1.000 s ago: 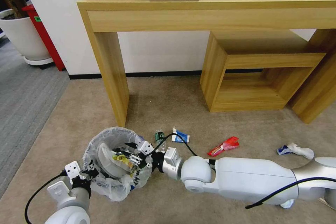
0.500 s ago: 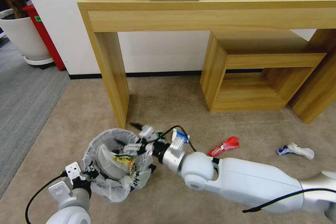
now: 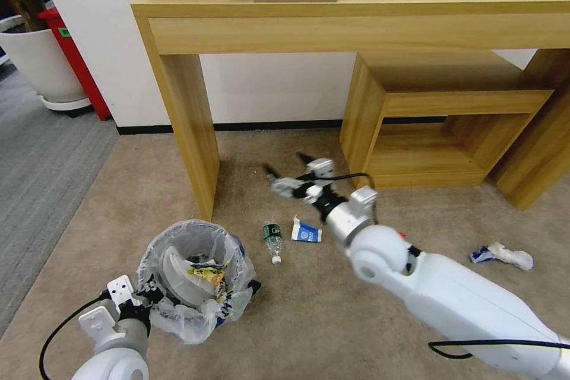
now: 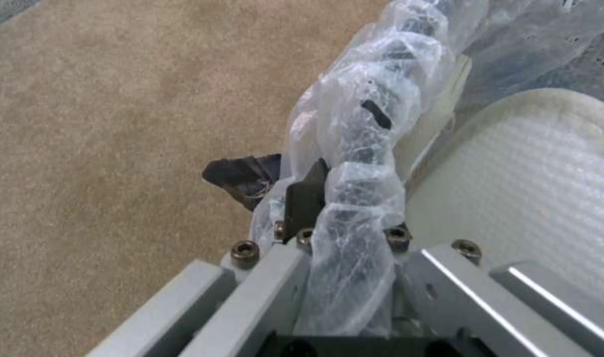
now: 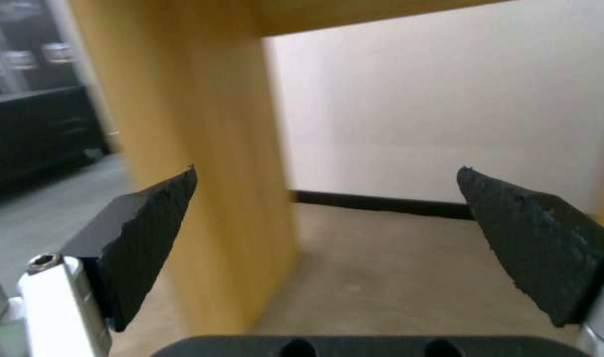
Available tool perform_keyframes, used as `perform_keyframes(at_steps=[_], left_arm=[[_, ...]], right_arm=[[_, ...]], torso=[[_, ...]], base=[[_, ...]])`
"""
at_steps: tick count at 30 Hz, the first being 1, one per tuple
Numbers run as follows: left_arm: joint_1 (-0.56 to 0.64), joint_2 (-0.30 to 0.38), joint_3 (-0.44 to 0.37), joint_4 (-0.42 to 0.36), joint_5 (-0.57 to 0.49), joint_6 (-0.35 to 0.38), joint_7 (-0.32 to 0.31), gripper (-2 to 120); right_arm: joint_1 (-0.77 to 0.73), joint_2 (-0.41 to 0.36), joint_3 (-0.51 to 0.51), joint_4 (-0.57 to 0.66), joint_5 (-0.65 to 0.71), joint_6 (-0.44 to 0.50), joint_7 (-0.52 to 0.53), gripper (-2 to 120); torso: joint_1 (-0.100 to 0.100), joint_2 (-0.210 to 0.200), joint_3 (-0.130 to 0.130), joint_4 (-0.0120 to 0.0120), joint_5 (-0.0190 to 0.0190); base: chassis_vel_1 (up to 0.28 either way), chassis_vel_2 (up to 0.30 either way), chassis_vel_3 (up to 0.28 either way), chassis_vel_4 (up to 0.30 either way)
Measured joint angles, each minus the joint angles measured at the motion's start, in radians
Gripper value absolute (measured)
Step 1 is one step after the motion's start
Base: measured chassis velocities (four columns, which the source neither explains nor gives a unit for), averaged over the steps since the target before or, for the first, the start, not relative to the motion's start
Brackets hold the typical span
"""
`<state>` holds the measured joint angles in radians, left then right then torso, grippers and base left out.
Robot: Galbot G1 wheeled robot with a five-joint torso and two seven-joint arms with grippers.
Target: Pick up the trash bin and place the garbage on the floor into it.
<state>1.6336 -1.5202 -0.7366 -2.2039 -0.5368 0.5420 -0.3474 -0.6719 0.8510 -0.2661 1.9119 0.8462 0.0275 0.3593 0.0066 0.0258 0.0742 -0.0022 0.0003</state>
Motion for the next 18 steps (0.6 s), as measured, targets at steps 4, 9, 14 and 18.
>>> perform_keyframes(at_steps=[4, 9, 14, 18], left_arm=[[-0.006, 0.014, -0.003, 0.006, -0.015, 0.006, -0.006, 0], [-0.007, 0.031, -0.005, 0.008, -0.031, 0.012, -0.010, 0], [-0.005, 0.048, -0.014, 0.010, -0.046, 0.013, -0.016, 0], [-0.002, 0.053, -0.016, 0.008, -0.052, 0.013, -0.018, 0]], right_arm=[[-0.095, -0.007, 0.112, -0.017, -0.051, 0.019, -0.005, 100], [-0.215, -0.012, 0.236, -0.021, -0.086, 0.042, -0.017, 100], [-0.289, -0.006, 0.299, -0.023, -0.124, 0.048, -0.035, 98], [-0.307, 0.001, 0.304, -0.024, -0.145, 0.051, -0.040, 95]], torso=[[0.000, 0.000, 0.000, -0.0002, -0.0001], [0.000, 0.000, 0.000, -0.0001, 0.0000], [0.000, 0.000, 0.000, -0.0001, -0.0001], [0.000, 0.000, 0.000, 0.0000, -0.0001]], base=[[0.000, 0.000, 0.000, 0.000], [0.000, 0.000, 0.000, 0.000], [0.000, 0.000, 0.000, 0.000], [0.000, 0.000, 0.000, 0.000]])
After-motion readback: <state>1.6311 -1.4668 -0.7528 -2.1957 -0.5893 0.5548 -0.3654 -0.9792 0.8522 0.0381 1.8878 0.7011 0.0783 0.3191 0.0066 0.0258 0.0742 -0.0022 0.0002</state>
